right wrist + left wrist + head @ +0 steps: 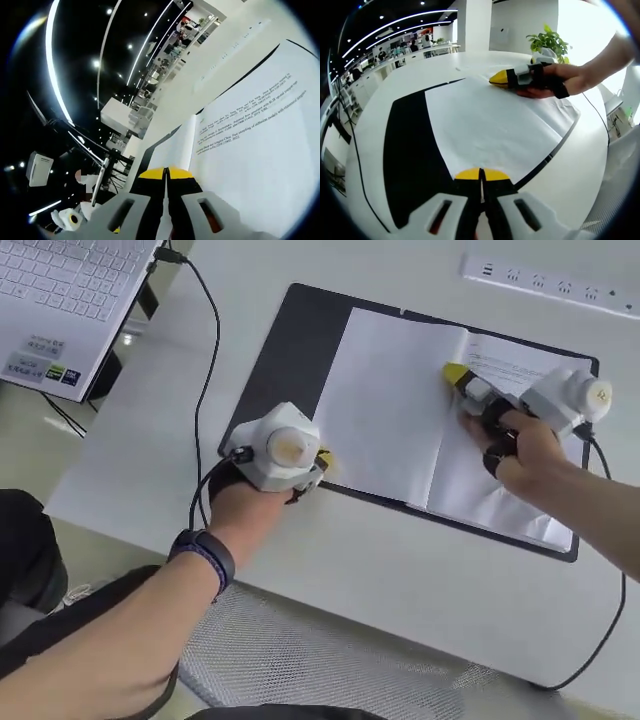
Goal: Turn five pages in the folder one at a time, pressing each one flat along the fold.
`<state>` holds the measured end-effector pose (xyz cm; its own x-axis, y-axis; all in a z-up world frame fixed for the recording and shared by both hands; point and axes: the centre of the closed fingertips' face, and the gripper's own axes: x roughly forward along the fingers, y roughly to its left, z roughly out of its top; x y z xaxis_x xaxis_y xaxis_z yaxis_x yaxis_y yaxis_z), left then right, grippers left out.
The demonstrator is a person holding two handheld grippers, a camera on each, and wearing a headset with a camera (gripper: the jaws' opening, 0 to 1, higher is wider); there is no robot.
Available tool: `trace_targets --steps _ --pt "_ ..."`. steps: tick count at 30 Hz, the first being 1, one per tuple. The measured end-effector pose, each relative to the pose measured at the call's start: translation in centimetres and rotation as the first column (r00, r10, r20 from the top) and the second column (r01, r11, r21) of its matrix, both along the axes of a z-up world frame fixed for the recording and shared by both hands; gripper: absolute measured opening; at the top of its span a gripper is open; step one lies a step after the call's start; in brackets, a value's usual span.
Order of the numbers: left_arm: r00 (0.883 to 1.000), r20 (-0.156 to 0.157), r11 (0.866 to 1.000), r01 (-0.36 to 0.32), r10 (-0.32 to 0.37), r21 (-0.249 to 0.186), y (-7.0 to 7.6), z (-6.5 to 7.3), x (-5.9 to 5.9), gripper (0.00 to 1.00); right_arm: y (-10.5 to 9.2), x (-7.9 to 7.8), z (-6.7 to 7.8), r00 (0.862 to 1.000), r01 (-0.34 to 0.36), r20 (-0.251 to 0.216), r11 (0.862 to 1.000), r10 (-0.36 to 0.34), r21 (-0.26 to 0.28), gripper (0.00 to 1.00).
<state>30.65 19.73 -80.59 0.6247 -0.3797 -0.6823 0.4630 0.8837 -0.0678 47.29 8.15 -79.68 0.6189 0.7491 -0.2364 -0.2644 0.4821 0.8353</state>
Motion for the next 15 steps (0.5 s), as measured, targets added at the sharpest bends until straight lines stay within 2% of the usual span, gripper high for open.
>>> trace_targets --steps 4,7,10,15 --pt "1.000 0.002 1.000 0.000 0.000 0.001 0.0 0.0 0.0 0.00 0.1 -1.6 0.1 1.000 -0.025 0.003 1.000 0.025 0.000 0.00" --pt "1.000 0.001 1.000 0.004 -0.004 -0.005 0.0 0.1 -0.1 0.00 0.5 -3.8 0.9 1.000 -0.018 -0.003 1.000 0.018 0.021 0.00" --pt "1.000 0.003 1.000 0.011 -0.011 -0.007 0.0 0.0 -0.1 0.00 0.6 -5.3 1.4 1.000 -0.005 -0.010 0.999 0.005 0.040 0.00" --pt "1.000 0.004 1.000 0.010 -0.010 -0.009 0.0 -0.3 0.0 0.00 1.4 -7.8 1.8 0.998 -0.061 -0.009 0.998 0.061 0.030 0.00"
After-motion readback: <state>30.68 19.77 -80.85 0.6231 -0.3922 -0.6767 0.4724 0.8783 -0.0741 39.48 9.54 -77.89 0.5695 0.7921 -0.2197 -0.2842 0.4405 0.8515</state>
